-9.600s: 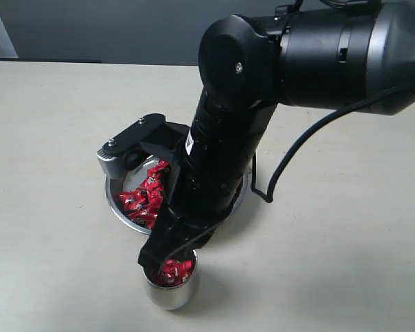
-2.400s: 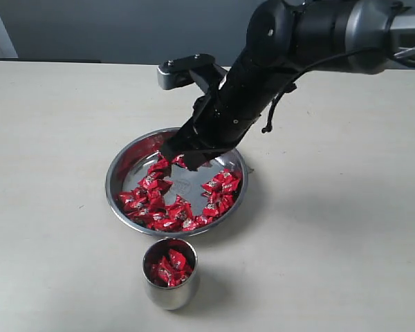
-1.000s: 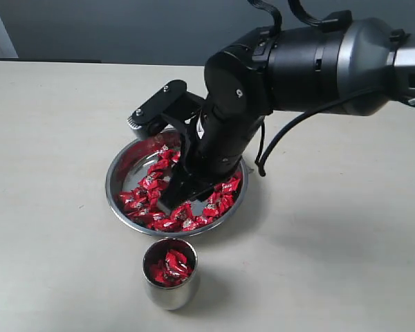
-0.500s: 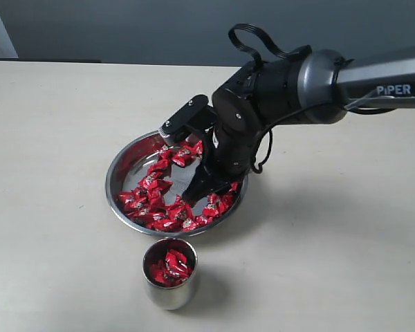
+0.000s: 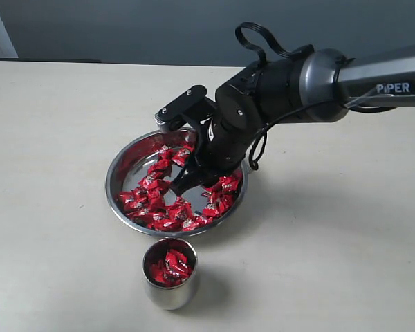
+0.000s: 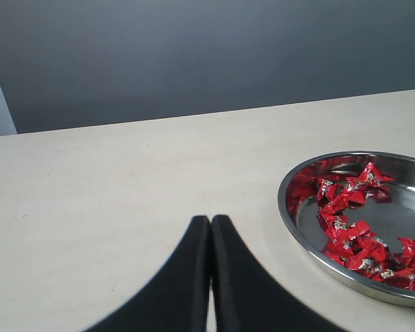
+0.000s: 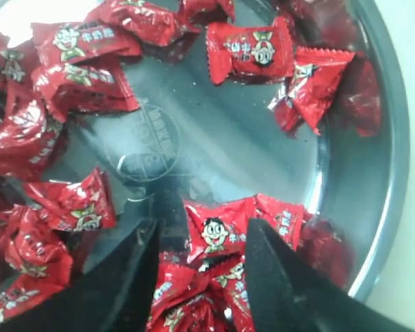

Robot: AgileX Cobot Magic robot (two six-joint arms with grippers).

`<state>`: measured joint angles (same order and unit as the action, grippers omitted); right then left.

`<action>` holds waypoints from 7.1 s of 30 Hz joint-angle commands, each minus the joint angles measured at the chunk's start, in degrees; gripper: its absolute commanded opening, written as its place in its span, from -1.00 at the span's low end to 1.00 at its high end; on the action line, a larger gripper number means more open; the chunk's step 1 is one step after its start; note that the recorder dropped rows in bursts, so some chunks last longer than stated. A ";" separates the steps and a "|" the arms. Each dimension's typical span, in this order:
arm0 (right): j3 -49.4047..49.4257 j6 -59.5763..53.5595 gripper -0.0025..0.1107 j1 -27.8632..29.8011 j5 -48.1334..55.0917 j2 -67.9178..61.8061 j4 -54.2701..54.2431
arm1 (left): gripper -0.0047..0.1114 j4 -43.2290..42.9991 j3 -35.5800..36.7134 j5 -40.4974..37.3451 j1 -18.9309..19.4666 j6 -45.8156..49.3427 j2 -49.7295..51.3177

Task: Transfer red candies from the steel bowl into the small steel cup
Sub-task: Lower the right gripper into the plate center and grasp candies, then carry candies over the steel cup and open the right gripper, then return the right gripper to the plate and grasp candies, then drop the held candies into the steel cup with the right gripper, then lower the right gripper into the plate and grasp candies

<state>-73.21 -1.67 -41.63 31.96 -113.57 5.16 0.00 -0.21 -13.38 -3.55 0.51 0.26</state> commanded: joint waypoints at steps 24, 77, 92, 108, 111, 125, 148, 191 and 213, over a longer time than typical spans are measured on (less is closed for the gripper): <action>0.04 -0.39 -0.69 0.31 -1.45 -6.11 -0.80 | -0.91 0.31 0.21 0.14 -0.04 0.01 -0.26; -0.08 -19.19 -0.72 -10.42 25.90 11.04 -26.23 | -0.91 0.31 0.21 0.14 -0.04 0.01 -0.26; -0.08 -8.39 -0.22 -10.32 17.34 11.04 -7.46 | -0.91 0.31 0.21 0.14 -0.04 0.01 -0.26; -0.20 1.67 -0.22 2.91 0.86 -0.86 2.26 | -0.91 0.31 0.21 0.14 -0.04 0.01 -0.26; -0.20 1.67 -0.22 2.91 -0.55 -2.02 2.26 | -0.91 0.31 0.21 0.14 -0.04 0.01 -0.26; -0.20 1.67 -0.22 3.15 -4.21 -4.93 4.22 | -0.91 0.31 0.21 0.14 -0.04 0.01 -0.26; -0.20 1.67 -0.90 3.32 -4.98 -4.92 4.57 | -0.91 0.31 0.21 0.14 -0.04 0.01 -0.26; 2.07 -18.11 -0.97 -9.37 22.10 12.58 -28.91 | -0.91 0.31 0.21 0.14 -0.04 0.01 -0.26; 2.60 -21.21 -0.40 -7.95 2.16 10.45 -26.78 | -0.91 0.31 0.21 0.14 -0.04 0.01 -0.26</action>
<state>-70.55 -22.89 -50.50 42.44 -102.48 -22.83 0.00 -0.21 -13.38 -3.55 0.51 0.26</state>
